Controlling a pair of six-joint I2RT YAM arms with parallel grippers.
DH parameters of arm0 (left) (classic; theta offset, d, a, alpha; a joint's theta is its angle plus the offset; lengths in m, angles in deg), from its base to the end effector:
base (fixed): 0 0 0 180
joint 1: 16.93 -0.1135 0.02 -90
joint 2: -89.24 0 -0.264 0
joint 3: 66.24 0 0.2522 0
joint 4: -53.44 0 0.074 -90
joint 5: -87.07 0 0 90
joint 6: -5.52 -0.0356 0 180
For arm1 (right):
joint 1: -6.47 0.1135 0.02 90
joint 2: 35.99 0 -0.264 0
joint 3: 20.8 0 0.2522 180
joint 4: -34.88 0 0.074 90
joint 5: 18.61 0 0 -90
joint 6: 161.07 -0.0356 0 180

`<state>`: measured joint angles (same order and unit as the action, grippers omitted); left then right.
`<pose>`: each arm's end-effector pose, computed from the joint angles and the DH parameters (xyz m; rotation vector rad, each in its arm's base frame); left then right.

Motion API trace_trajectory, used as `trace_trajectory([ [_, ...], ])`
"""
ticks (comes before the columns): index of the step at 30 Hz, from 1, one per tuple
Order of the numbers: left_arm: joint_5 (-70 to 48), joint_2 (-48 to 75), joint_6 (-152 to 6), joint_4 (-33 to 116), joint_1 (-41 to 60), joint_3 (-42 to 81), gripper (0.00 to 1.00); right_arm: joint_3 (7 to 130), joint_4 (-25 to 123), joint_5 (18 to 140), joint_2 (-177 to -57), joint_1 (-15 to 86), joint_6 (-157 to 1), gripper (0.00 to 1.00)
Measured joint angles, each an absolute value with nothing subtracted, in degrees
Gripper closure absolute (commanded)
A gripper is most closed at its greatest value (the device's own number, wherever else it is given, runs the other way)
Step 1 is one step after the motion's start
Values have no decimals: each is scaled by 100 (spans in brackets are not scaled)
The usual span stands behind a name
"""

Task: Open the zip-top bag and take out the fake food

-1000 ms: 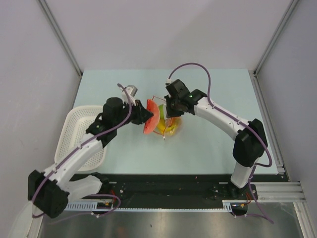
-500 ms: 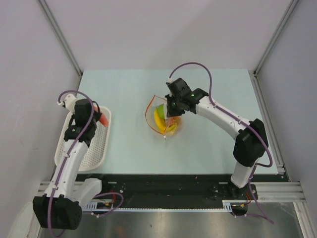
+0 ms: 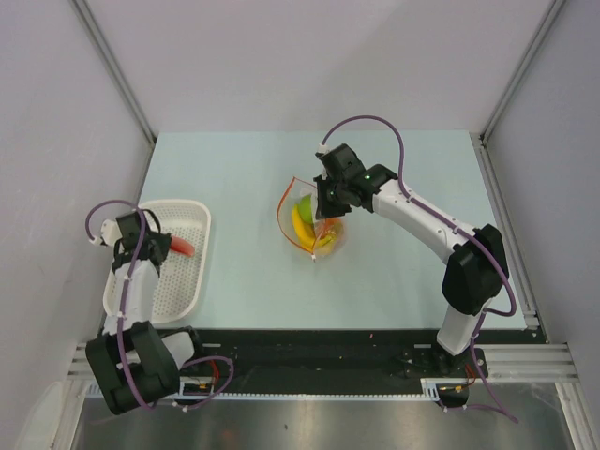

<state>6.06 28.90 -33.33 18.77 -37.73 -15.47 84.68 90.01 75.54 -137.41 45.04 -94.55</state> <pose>0.2002 0.0820 0.2248 -1.4320 1.8411 -0.0806 0.3054 0.2468 0.3049 -0.3661 2.5158 0.5420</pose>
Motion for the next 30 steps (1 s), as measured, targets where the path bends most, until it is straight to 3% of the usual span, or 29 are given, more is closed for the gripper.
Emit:
trace_trajectory([
  [5, 475, 2069, -2640, 2120, -3769, -1407, 100, 8468, 8998, 7593, -13744, 4554, -9453, 100],
  [9, 536, 1194, -2299, 2009, -3762, -948, 82, 8468, 8992, 7606, -13741, 4602, -9453, 100],
  [10, 552, 1052, -2262, 2004, -3760, -850, 66, 8468, 8994, 7610, -13739, 4615, -9451, 100],
  [13, 654, 735, -2172, 1985, -3758, -574, 32, 8468, 8994, 7626, -13722, 4652, -9440, 100],
  [15, 720, 646, -2174, 1965, -3758, -448, 20, 8468, 8994, 7628, -13700, 4665, -9433, 100],
  [16, 742, 624, -2179, 1934, -3758, -378, 9, 8468, 8994, 7628, -13689, 4672, -9431, 100],
  [23, 534, 805, -2397, 1762, -3727, -238, 9, 8468, 8994, 7630, -13669, 4674, -9409, 100],
  [26, 386, 1330, -2576, 1626, -3487, -273, 15, 8468, 8994, 7628, -13667, 4670, -9372, 100],
  [27, 342, 1603, -2642, 1600, -3279, -297, 23, 8468, 8994, 7628, -13667, 4663, -9368, 100],
  [30, 12, 2449, -2808, 1670, -2431, -393, 29, 8468, 8994, 7632, -13647, 4630, -9348, 100],
])
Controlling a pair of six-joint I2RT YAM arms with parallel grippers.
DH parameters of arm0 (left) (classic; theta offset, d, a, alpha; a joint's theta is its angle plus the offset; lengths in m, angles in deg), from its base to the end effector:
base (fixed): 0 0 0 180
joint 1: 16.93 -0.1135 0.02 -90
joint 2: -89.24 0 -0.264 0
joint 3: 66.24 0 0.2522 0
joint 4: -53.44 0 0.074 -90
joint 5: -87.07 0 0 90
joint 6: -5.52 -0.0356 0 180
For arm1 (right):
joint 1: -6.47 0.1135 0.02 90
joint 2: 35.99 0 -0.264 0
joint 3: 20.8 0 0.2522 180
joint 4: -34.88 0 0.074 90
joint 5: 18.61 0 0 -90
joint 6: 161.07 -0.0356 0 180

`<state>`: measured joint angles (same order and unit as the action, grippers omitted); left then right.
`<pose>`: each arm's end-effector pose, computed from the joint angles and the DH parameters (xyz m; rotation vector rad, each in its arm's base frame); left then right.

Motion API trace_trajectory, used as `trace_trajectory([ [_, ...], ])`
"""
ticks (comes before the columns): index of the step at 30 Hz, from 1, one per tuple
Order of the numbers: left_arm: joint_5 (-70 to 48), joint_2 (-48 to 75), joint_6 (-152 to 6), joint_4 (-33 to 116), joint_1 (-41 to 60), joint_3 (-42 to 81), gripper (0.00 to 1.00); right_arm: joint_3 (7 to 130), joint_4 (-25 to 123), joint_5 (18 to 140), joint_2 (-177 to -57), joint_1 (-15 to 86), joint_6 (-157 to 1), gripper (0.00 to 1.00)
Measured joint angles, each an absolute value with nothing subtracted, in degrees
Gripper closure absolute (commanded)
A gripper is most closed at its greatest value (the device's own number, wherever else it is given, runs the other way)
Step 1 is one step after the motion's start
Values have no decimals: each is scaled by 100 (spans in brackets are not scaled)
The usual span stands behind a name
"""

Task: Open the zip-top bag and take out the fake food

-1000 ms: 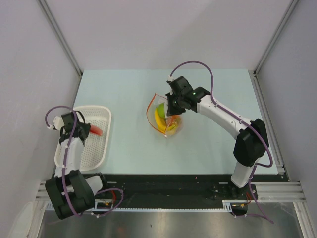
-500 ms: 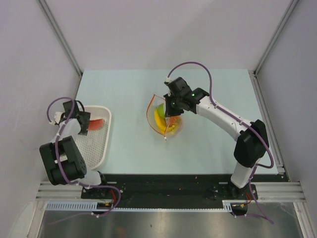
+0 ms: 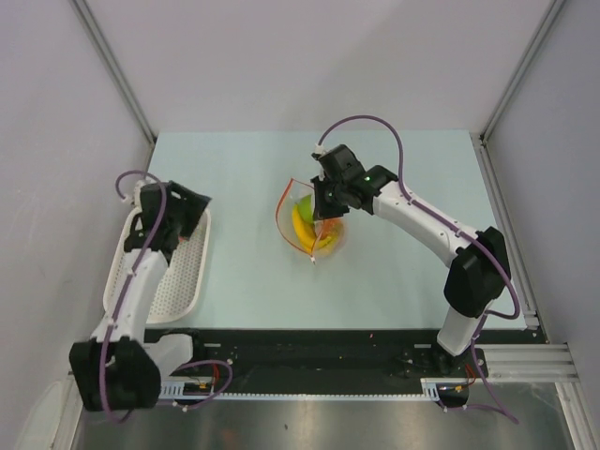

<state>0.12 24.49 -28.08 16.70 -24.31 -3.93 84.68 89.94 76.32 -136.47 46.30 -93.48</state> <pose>0.2420 0.0333 0.2723 -1.2311 1.9240 -0.3948 0.2972 0.2519 0.3111 -0.4221 2.4938 0.5681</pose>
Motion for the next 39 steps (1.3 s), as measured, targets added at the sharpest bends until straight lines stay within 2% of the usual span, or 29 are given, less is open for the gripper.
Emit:
trace_trajectory([
  [3, -502, 3083, -2959, 2092, -1172, -515, 37, 8468, 8994, 7639, -13612, 4609, -9348, 100],
  [5, -753, 3148, -3070, 2441, -379, -546, 47, 8468, 8996, 7641, -13595, 4600, -9348, 100],
  [6, -817, 3102, -3132, 2603, 26, -546, 56, 8468, 8998, 7641, -13588, 4598, -9350, 100],
  [9, -996, 2799, -3346, 2988, 848, -546, 68, 8468, 9009, 7639, -13580, 4598, -9352, 100],
  [15, -1129, 1658, -3737, 3307, 1571, -292, 75, 8468, 9036, 7641, -13580, 4598, -9394, 100],
  [19, -1057, 915, -3936, 3134, 1713, 370, 76, 8468, 9040, 7641, -13575, 4598, -9396, 100],
  [25, -666, 158, -4100, 2806, 1737, 1187, 66, 8468, 9040, 7641, -13560, 4584, -9398, 100],
  [28, -406, -323, -4198, 2498, 1742, 1677, 55, 8468, 9040, 7641, -13542, 4569, -9407, 100],
  [29, -351, -430, -4233, 2448, 1742, 1767, 47, 8468, 9040, 7641, -13540, 4565, -9418, 100],
  [35, -139, -878, -4362, 2157, 1748, 2090, 26, 8471, 9086, 7663, -13529, 4515, -9523, 100],
  [37, -67, -1044, -4399, 2105, 1757, 2237, 20, 8471, 9099, 7687, -13529, 4475, -9558, 100],
  [39, 7, -1149, -4443, 2096, 1768, 2293, 20, 8471, 9147, 7689, -13529, 4427, -9588, 100],
])
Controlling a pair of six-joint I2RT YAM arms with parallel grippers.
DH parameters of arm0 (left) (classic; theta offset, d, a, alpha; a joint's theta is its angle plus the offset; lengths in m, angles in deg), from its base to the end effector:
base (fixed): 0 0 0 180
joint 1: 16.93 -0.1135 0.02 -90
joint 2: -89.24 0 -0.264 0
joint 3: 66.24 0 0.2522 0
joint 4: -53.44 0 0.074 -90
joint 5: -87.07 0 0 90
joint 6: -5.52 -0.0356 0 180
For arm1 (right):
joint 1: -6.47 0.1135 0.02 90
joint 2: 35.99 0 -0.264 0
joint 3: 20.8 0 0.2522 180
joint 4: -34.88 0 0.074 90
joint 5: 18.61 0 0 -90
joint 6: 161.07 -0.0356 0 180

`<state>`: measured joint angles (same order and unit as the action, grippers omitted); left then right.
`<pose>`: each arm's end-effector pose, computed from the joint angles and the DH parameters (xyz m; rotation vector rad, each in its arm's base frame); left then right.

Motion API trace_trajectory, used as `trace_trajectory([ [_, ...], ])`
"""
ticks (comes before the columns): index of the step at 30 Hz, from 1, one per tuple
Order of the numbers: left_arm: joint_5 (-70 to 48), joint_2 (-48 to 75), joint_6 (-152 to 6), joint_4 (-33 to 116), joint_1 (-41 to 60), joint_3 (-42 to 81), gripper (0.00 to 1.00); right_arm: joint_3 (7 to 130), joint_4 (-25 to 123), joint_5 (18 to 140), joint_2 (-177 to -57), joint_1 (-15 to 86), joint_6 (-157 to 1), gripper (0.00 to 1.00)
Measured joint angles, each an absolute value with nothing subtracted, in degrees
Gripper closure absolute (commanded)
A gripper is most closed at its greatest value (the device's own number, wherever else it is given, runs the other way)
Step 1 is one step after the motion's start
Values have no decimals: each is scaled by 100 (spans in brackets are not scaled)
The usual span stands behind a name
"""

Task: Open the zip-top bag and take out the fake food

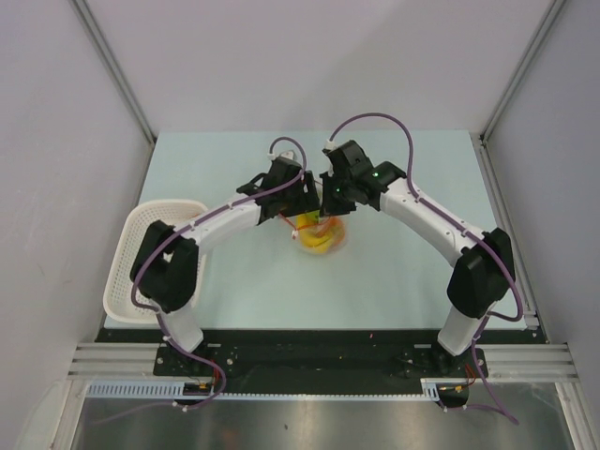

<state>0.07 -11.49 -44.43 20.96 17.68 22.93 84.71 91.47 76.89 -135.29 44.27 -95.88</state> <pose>0.3261 -0.2228 0.2462 -0.1413 2.4091 -0.5703 0.3007 0.2375 0.3170 -0.3307 2.5167 0.5792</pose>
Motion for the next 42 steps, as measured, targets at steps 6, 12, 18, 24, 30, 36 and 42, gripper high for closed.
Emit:
trace_trajectory([
  [6, -52, -1359, -4511, 2345, 1801, 2304, 23, 8427, 9169, 7822, -13492, 4252, -9693, 100],
  [12, -56, -1411, -4581, 2607, 1853, 2256, 22, 8462, 9269, 8067, -13490, 4189, -9678, 100],
  [18, 75, -1155, -4583, 2546, 1857, 2005, 21, 9080, 9381, 8576, -13746, 4329, -9682, 100],
  [24, 320, -777, -4587, 2256, 1847, 1882, 20, 9268, 9361, 8893, -13761, 4462, -9803, 100],
  [30, 287, -827, -4587, 2245, 1881, 1900, 22, 8722, 9154, 9132, -13455, 4279, -10006, 100],
  [36, 180, -1276, -4605, 2251, 1958, 2335, 20, 8158, 9033, 9226, -13217, 3944, -10113, 100],
  [42, 134, -1638, -4659, 2251, 2019, 2733, 18, 8093, 9033, 9210, -13208, 3865, -10106, 100],
])
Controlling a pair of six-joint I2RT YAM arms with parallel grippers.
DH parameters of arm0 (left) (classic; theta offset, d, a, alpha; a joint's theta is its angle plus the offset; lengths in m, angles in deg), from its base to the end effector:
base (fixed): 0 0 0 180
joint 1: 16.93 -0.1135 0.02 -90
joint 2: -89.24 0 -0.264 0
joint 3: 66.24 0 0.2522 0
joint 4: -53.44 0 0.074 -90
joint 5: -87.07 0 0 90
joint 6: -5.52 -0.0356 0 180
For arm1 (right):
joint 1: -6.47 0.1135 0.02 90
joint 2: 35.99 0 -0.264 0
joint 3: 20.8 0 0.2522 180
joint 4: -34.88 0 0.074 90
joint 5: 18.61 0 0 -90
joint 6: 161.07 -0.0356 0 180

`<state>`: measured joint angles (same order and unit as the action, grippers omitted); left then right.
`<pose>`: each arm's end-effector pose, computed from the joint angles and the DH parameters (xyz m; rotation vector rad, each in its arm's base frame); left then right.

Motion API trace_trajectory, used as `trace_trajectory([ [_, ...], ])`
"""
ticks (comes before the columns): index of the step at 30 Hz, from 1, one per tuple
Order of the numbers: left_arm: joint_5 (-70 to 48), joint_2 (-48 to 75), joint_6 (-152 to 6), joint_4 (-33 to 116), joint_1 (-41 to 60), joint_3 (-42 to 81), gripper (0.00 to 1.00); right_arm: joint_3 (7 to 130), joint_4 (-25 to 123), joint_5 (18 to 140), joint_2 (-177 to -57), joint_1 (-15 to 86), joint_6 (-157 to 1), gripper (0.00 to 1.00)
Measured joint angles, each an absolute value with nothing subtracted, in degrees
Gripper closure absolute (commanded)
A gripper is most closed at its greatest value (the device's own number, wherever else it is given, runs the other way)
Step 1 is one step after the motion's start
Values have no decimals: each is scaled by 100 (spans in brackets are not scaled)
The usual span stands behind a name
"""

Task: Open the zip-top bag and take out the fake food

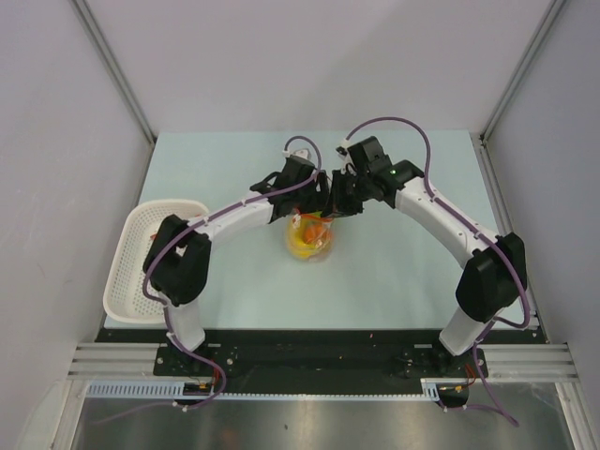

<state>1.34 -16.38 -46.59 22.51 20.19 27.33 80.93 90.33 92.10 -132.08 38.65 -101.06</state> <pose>0.3348 -0.2500 0.2404 -0.0548 2.3882 -0.5620 0.3050 0.2068 0.3188 -0.2217 2.5755 0.8908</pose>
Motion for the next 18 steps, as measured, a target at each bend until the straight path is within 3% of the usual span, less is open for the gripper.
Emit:
trace_trajectory([
  [6, 77, -1802, -4703, 2328, 2037, 2781, 11, 8093, 9036, 9188, -13202, 3800, -10104, 100],
  [11, 27, -1999, -4801, 2476, 2072, 2803, 15, 8093, 9053, 9153, -13202, 3745, -10100, 100],
  [17, 51, -2110, -4994, 2572, 2080, 2875, 42, 8090, 9084, 9136, -13199, 3708, -10078, 100],
  [18, 60, -2110, -5011, 2575, 2083, 2875, 51, 8090, 9088, 9134, -13197, 3704, -10071, 100],
])
